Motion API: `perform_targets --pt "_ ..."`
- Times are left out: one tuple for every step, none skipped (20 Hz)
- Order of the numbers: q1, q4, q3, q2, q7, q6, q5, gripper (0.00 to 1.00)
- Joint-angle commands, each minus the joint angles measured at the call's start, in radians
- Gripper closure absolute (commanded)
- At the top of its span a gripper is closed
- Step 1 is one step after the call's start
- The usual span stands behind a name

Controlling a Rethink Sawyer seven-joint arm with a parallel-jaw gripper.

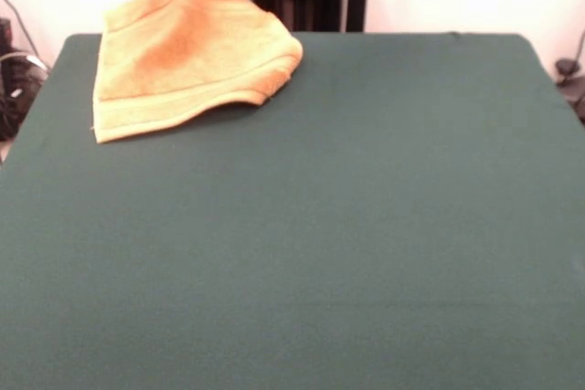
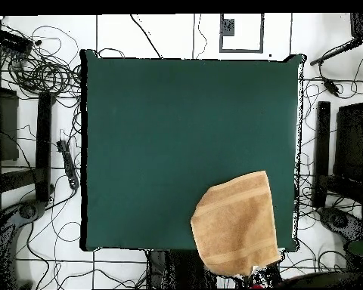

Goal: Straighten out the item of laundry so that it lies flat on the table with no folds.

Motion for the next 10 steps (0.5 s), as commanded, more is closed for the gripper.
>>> perform_targets --pt "0.018 0.034 0.177 -0.108 0.276 0.169 -0.022 1.00" --pt "0.015 0.041 0.186 -0.127 0.278 0.186 -0.027 1.00" --pt "0.009 0.046 0.194 -0.141 0.280 0.200 -0.033 1.00" --pt "0.004 0.049 0.200 -0.150 0.279 0.209 -0.035 1.00" --pt "0.000 0.052 0.205 -0.157 0.277 0.216 -0.034 1.00" --pt "-0.003 0.055 0.211 -0.163 0.275 0.222 -0.033 1.00" --pt "-0.006 0.057 0.218 -0.170 0.273 0.232 -0.031 1.00" --pt "-0.010 0.059 0.221 -0.174 0.269 0.235 -0.030 1.00" --pt "-0.014 0.059 0.222 -0.174 0.264 0.234 -0.029 1.00" --pt "-0.019 0.060 0.225 -0.175 0.261 0.236 -0.028 1.00"
